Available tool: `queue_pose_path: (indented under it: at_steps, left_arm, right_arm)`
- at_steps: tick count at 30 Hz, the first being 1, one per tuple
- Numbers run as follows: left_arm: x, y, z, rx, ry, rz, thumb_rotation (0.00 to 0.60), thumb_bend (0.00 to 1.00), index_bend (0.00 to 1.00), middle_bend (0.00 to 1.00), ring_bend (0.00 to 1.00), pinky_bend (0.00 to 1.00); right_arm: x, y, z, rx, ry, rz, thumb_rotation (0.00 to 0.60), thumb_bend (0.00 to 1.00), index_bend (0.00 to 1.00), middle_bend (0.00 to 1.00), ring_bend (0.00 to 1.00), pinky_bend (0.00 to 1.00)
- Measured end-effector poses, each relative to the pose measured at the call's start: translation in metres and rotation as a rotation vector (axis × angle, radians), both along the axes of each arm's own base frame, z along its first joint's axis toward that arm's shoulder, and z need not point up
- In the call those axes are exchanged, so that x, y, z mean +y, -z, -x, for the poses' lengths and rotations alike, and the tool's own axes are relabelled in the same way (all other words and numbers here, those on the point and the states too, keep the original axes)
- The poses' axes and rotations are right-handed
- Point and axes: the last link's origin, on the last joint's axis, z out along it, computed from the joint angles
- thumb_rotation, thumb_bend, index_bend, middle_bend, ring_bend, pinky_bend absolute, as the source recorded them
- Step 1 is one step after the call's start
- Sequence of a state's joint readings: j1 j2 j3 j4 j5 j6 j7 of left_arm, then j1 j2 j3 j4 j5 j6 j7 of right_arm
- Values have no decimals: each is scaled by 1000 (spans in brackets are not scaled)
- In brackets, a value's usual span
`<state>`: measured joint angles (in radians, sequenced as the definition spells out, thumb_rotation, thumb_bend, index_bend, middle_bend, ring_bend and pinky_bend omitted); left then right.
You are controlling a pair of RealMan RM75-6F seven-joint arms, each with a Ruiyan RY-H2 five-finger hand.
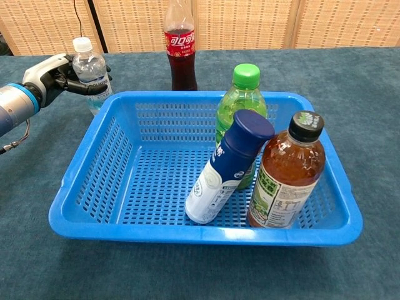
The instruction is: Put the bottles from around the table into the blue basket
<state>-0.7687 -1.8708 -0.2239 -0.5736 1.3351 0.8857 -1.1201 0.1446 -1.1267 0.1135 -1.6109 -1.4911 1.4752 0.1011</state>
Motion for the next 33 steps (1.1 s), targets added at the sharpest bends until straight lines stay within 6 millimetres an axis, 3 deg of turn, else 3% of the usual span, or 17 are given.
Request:
queue_pose_path:
  at_steps: [7, 13, 19, 26, 28, 33]
  left_arm:
    - [-2, -12, -2, -55, 27, -27, 600, 503, 537, 465, 356, 375]
    - [-12, -41, -15, -125, 130, -72, 600, 503, 558, 484, 371, 388]
    - [-48, -81, -51, -199, 310, -51, 600, 503, 558, 484, 371, 388]
    - [-112, -122, -97, -178, 515, 33, 600, 503, 558, 484, 372, 388]
    - [-126, -124, -102, -134, 561, 57, 600, 503, 558, 484, 372, 388]
    - [-151, -106, -112, -63, 627, 133, 600, 503, 557, 484, 372, 388]
  right_arm:
    - [0, 1, -1, 0, -2, 1, 600, 0, 0, 0, 0, 0]
    - [0, 4, -2, 9, -1, -7, 600, 0, 0, 0, 0, 0]
    - [-1, 10, -2, 19, 4, -22, 600, 0, 0, 0, 0, 0]
    - [-1, 11, -2, 19, 6, -23, 600, 0, 0, 0, 0, 0]
    - [-1, 10, -2, 16, 7, -22, 600, 0, 0, 0, 0, 0]
    - [-1, 9, -3, 12, 4, -17, 600, 0, 0, 0, 0, 0]
